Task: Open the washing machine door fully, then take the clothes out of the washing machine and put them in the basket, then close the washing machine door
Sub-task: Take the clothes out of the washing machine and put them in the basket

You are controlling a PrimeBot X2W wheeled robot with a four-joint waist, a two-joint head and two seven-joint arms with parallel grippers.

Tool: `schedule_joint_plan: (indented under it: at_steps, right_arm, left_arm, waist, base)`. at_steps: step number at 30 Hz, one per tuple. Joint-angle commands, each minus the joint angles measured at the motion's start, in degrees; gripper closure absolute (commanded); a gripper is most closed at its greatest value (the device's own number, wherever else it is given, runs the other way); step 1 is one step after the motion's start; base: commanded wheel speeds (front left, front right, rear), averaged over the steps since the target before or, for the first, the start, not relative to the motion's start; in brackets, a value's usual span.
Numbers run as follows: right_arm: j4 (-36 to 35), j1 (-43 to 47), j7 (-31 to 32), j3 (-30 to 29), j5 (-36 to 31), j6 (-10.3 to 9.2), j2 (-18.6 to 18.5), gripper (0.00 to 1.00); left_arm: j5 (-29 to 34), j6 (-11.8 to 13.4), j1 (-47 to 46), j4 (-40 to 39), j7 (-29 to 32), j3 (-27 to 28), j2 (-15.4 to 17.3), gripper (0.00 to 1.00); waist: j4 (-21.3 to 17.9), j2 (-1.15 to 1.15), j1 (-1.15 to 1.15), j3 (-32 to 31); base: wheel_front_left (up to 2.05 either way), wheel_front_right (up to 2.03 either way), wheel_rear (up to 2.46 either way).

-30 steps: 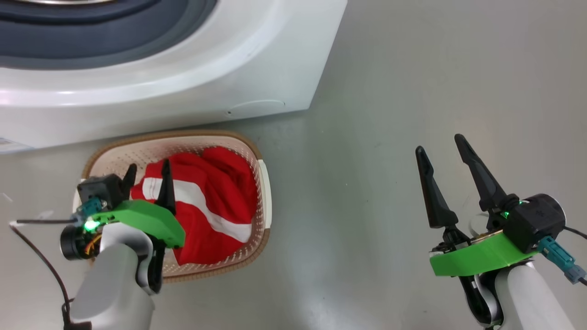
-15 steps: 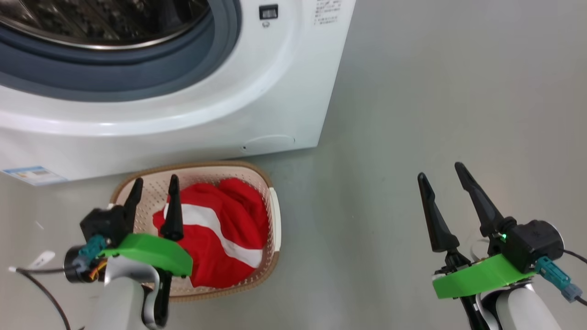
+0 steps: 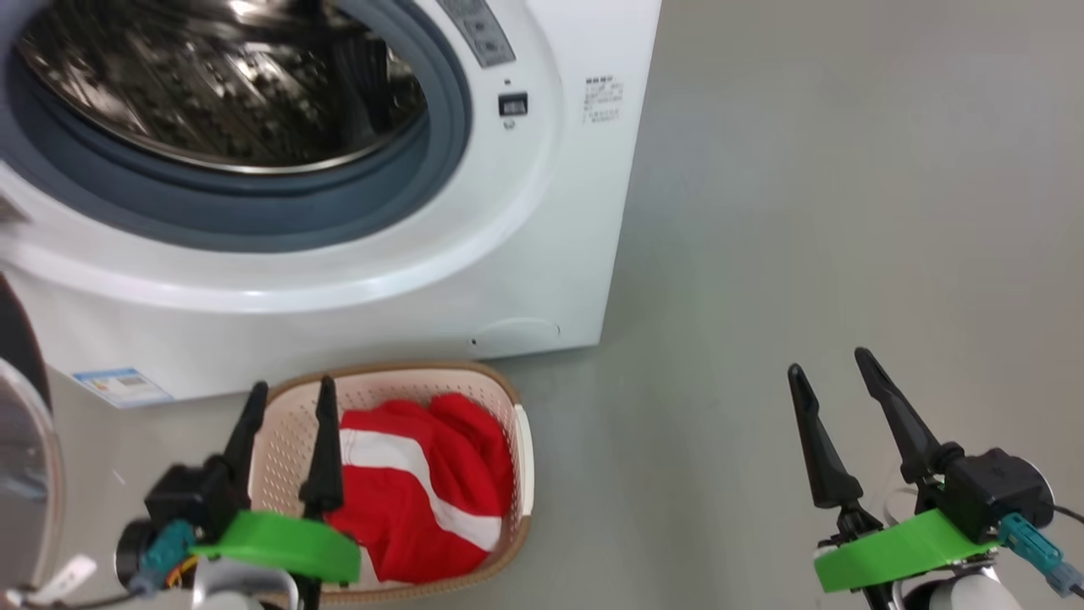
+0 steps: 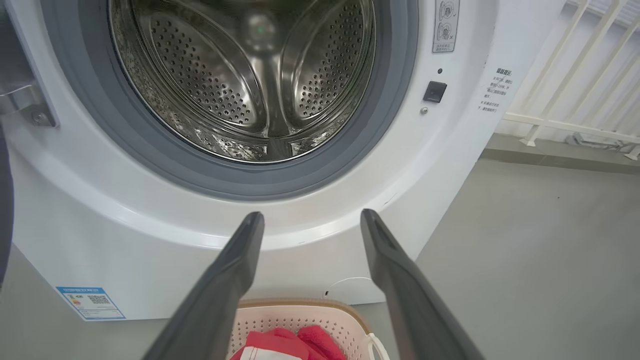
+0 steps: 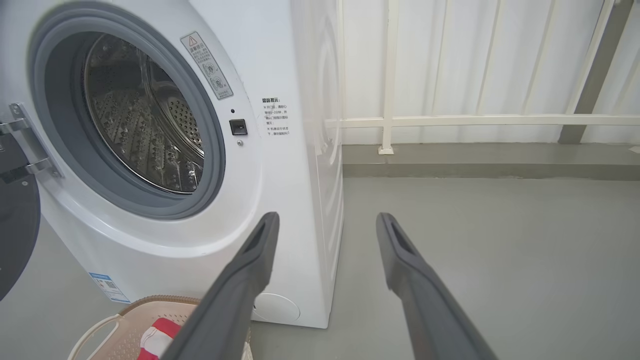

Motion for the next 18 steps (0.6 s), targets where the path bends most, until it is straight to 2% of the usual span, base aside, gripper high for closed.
schedule_joint_plan:
  at_steps: [1,18]
  right_arm:
    - [-1.4,0.27,-0.36,0.75,-0.52,0.36,-0.43,0.0]
    - [-2.63,7.67,-0.36,-2.18,-1.82,0.36,-0.43,0.0]
  left_arm:
    - [0.69,0.13,0.83,-2.03,-0.69,1.33,0.64,0.0]
    - [0.39,1.31,11.9,-7.73,-0.69,-1.34,0.64,0.0]
  waist:
    - [0.64,0.0,0.0,-2.48]
    - [2.05,0.0,0.0,-10.96]
  base:
    - [0.0,0.0,0.0]
    - [0.0,0.0,0.0]
